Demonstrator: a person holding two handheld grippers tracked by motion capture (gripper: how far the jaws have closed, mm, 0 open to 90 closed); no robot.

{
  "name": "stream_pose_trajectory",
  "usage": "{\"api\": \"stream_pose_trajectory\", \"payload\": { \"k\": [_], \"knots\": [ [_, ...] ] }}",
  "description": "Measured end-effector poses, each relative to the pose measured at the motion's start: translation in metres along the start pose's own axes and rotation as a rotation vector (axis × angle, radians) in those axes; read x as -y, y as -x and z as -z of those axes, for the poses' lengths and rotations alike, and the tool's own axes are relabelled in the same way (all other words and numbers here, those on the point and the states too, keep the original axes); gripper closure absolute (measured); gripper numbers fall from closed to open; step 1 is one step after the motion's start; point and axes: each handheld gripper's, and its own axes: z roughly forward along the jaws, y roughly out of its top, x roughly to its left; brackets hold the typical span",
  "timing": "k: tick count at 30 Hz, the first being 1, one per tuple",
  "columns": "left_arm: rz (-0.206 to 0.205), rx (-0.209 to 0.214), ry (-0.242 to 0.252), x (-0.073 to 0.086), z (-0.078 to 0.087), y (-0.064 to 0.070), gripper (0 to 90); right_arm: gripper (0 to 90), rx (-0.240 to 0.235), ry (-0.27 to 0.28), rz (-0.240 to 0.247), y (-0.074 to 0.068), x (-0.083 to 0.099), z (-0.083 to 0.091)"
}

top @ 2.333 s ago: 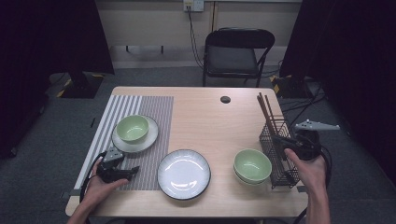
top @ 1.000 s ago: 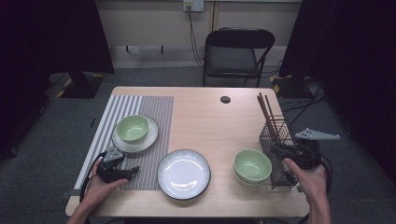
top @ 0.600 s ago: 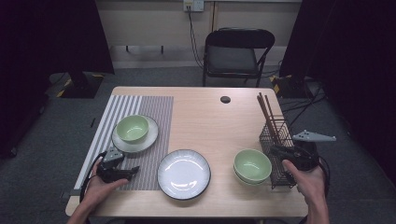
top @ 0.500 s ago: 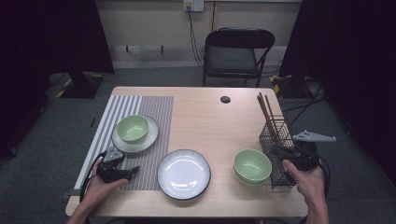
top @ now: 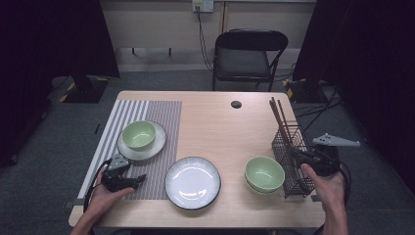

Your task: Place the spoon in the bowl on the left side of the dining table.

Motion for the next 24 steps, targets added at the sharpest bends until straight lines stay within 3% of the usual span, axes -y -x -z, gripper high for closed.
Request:
{"api": "stream_pose_trajectory", "payload": {
  "k": [11,24],
  "knots": [
    [0.0,0.0,0.0,0.0,0.0,0.0,19.1,90.0,0.002,0.041,0.018,0.004,-0.012,0.009],
    [0.0,0.0,0.0,0.0,0.0,0.0,19.1,90.0,-0.022,0.092,0.04,-0.004,-0.03,0.016]
  ]
}}
